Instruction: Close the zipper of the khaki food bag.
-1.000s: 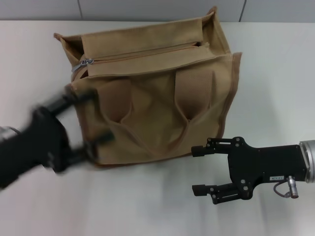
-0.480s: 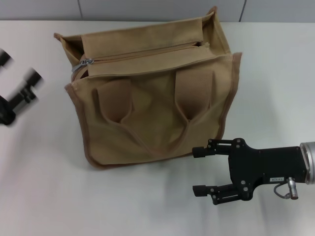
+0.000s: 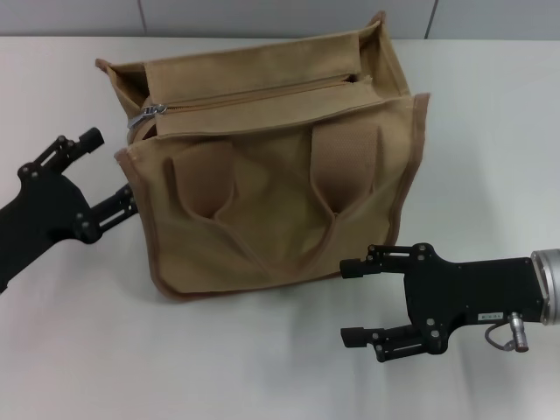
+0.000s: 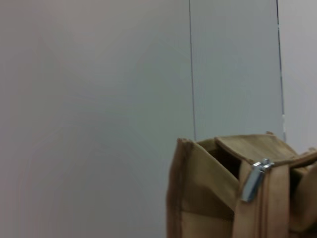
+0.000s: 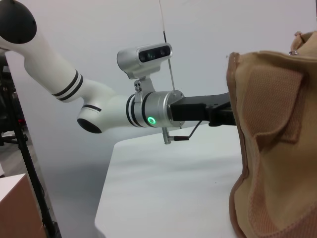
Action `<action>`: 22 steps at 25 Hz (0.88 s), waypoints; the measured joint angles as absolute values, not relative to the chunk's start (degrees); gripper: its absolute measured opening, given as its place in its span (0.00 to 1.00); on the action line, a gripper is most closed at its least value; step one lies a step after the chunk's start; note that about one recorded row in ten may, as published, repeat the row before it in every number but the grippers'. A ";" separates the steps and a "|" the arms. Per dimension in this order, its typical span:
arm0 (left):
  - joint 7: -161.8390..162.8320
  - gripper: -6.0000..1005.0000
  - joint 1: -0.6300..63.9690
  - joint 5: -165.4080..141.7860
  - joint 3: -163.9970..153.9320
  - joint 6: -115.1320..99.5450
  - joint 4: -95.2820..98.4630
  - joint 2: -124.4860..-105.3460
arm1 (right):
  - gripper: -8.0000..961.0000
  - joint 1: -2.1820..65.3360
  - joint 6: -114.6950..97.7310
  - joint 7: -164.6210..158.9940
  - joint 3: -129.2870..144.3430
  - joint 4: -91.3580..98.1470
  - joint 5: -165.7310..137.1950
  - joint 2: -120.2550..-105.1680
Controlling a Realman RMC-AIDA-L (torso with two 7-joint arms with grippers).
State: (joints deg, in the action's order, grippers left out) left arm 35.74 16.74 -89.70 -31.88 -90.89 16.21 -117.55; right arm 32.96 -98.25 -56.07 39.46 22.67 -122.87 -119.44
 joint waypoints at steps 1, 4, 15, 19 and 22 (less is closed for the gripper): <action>34.61 0.84 16.91 -89.19 -31.08 -90.50 16.19 -118.01 | 0.85 33.03 -98.25 -56.07 39.48 22.67 -122.81 -119.44; 31.25 0.83 17.01 -88.40 -27.77 -90.17 15.26 -118.48 | 0.85 33.10 -98.31 -56.07 39.62 22.67 -122.40 -119.44; 23.35 0.81 17.06 -88.14 -23.11 -92.48 11.32 -118.57 | 0.85 33.22 -98.62 -56.21 39.48 22.67 -121.83 -119.44; 22.13 0.80 17.75 -88.30 -23.37 -92.07 10.73 -118.66 | 0.85 33.31 -98.67 -56.27 39.59 22.67 -120.94 -119.41; 19.73 0.80 18.42 -88.10 -23.16 -91.29 9.16 -118.70 | 0.85 33.31 -98.72 -56.32 39.70 22.67 -120.73 -119.35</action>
